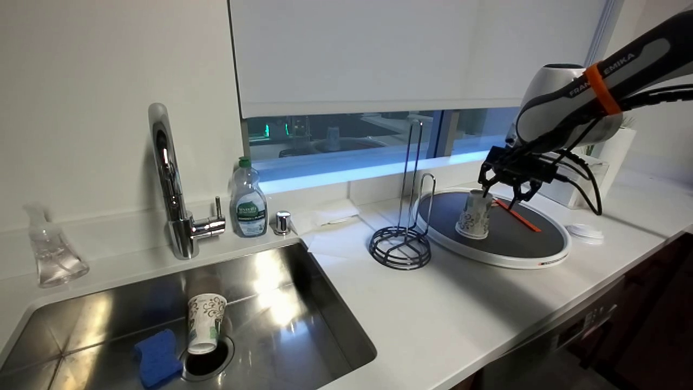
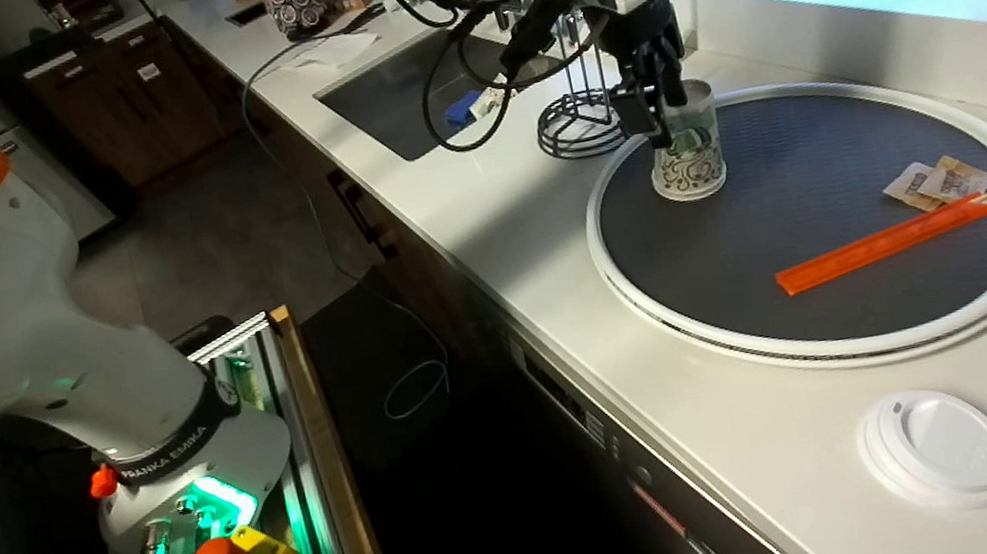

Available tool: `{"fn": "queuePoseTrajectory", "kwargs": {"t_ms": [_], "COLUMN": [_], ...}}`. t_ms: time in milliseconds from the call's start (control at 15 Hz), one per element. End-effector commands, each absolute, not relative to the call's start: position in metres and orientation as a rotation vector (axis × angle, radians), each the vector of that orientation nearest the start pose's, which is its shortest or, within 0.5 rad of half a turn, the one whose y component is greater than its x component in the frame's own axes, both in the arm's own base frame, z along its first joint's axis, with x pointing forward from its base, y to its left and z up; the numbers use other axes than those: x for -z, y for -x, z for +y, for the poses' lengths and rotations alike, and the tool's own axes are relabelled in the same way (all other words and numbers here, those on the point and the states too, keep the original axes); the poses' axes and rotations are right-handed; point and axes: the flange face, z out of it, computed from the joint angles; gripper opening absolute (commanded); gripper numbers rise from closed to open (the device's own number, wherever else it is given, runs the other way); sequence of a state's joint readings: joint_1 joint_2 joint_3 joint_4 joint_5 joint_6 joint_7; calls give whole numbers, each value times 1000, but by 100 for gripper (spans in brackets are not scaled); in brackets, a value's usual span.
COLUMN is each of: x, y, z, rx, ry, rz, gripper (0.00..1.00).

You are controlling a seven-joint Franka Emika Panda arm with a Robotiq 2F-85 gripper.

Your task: Turn the paper cup over and put the orange object inside the paper cup

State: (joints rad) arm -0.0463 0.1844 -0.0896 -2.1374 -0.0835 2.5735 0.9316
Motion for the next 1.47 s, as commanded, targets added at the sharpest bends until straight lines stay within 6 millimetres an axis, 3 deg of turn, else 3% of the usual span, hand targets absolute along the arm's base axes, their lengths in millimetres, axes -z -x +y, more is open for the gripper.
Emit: {"fn": "queuePoseTrajectory", "kwargs": {"t_ms": [0, 333, 800, 1200, 1400], "x": [-343, -351, -371, -406, -402], "y": [-591, -594, -594, -592, -588], "z": [-78, -80, -85, -68, -54], "rx": [412, 441, 506, 710, 708], "ry": [2649, 2649, 2702, 3060, 3248], "rz": [1514, 1510, 1466, 1150, 994], "gripper": [38, 1, 1, 1, 1]}}
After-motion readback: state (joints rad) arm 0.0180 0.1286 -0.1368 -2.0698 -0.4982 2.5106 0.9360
